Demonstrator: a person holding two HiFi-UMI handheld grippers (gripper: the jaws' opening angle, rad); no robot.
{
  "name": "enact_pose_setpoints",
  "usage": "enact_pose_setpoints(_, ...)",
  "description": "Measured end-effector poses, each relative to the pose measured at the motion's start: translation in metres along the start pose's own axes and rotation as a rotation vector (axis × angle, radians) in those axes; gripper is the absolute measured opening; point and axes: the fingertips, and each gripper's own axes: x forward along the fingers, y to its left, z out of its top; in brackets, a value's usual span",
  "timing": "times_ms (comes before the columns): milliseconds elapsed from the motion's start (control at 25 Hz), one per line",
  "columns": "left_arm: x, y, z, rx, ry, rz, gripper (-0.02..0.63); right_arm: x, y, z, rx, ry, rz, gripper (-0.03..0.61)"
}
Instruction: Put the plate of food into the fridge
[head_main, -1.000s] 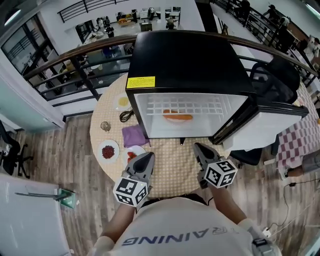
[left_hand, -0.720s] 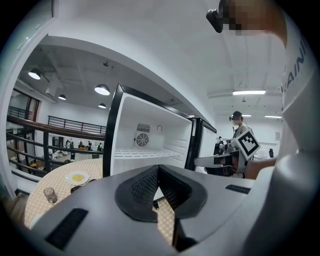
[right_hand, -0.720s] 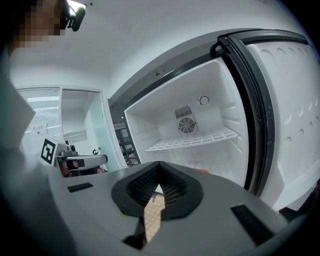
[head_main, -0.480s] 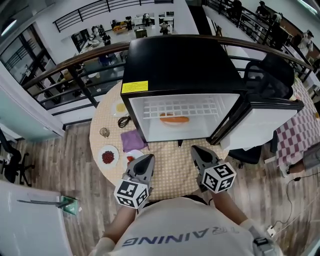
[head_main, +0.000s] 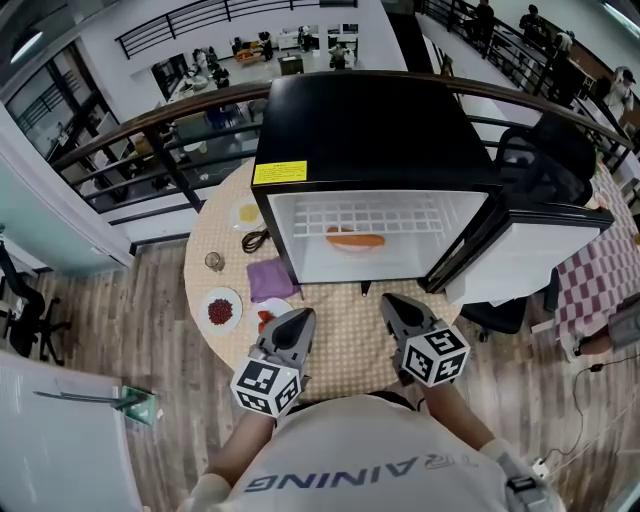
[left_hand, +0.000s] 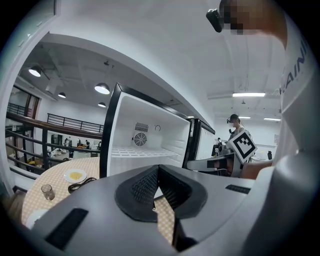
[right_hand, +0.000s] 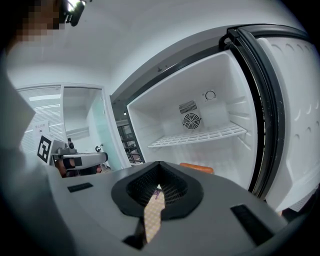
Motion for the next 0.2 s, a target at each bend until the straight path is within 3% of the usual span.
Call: enact_pose_setpoints(200, -0.0009, 0.0014, -0.0021, 0.003, 0.004, 0.007, 0.008, 0.001, -0.0002, -0.002, 0.001, 0.008, 0.005, 0.02)
